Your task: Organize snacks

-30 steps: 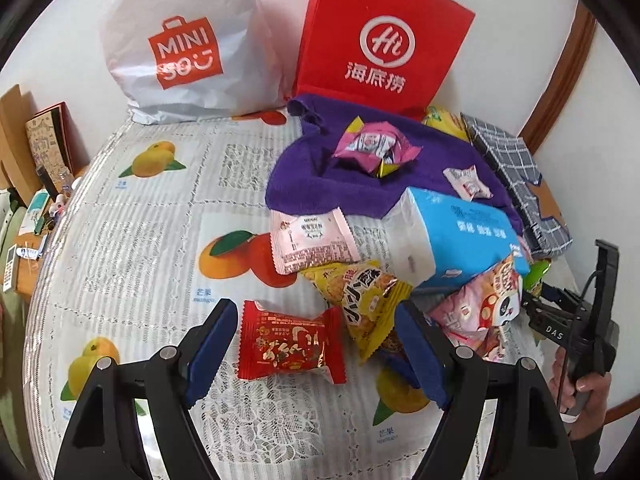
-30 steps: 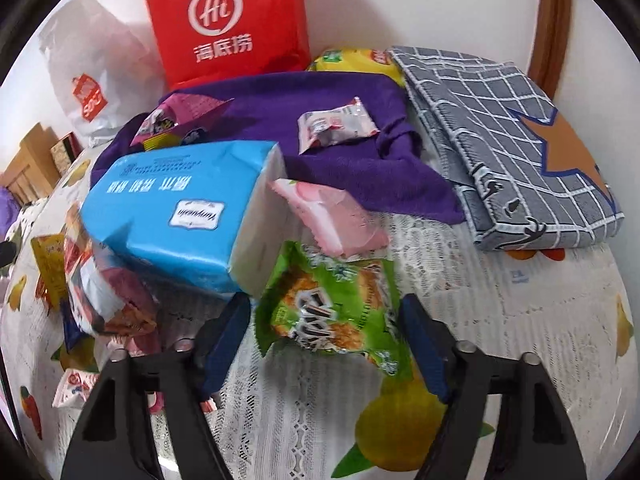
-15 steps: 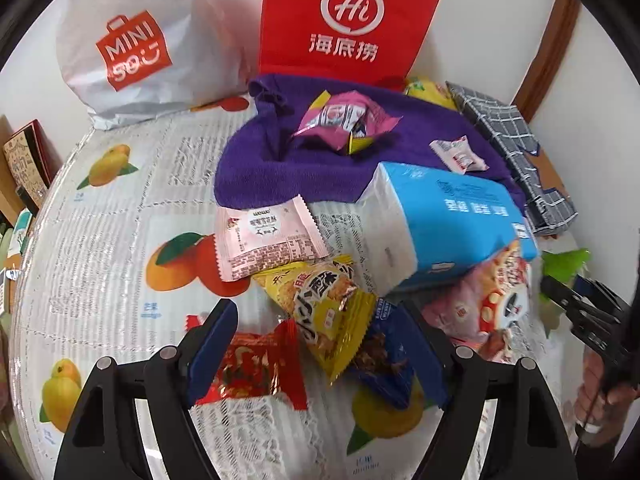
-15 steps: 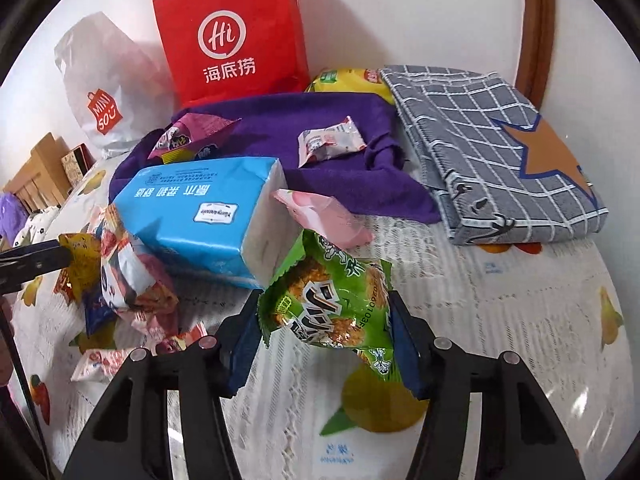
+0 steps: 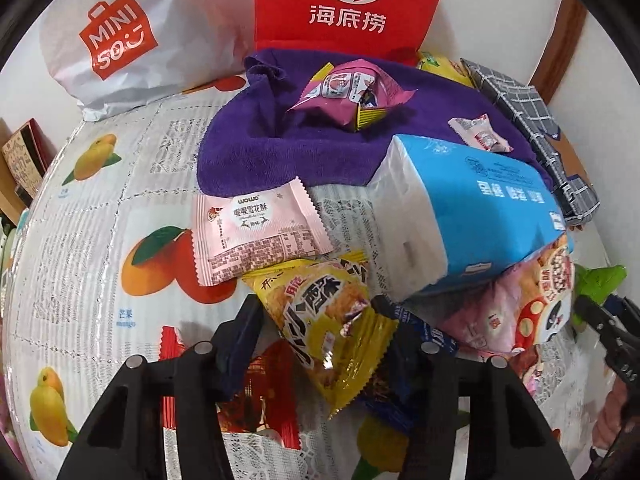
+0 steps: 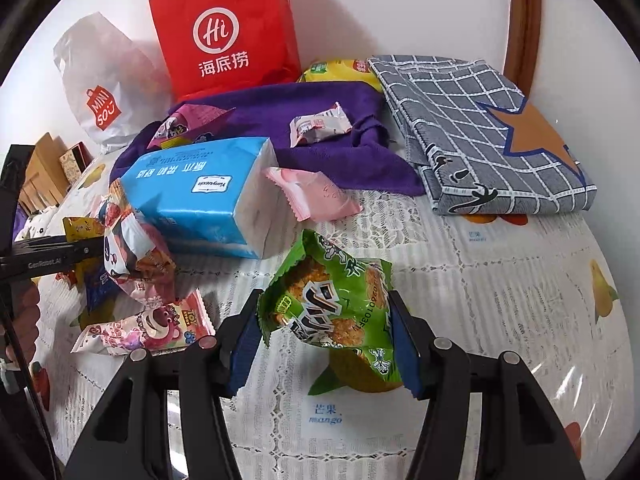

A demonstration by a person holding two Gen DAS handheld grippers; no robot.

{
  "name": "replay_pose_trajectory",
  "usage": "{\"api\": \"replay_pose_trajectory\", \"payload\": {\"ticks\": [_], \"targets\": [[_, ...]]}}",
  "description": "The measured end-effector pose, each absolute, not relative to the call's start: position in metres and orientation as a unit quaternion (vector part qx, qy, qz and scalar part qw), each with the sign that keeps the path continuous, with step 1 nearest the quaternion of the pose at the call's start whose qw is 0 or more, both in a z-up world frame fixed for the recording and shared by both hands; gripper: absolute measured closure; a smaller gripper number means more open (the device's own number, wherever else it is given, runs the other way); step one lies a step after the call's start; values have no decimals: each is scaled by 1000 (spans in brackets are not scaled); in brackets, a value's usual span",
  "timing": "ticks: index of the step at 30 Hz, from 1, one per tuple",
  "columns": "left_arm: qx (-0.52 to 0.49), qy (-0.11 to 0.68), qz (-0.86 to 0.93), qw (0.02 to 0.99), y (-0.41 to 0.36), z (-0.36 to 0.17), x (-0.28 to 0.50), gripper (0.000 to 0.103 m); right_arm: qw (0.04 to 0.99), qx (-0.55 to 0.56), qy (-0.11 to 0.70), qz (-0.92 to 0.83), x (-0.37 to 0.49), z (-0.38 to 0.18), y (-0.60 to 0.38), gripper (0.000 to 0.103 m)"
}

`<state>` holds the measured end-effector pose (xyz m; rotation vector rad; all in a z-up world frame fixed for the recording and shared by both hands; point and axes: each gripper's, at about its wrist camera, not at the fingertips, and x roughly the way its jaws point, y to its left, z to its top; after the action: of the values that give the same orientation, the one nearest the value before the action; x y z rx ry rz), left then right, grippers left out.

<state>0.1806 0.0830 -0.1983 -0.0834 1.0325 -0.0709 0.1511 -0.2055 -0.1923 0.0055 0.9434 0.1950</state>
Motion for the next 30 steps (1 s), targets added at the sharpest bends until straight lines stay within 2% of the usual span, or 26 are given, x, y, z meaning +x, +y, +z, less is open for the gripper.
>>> {"api": "replay_pose_trajectory", "payload": {"ticks": [7,30], "targets": [[-50,478,-49,876,82,-180,169,54,889,2,447,97,148,-185,-203,45],[-61,428,-79,898,62,-111,124,54,914,0,388,116,129,-111,-188,45]]}}
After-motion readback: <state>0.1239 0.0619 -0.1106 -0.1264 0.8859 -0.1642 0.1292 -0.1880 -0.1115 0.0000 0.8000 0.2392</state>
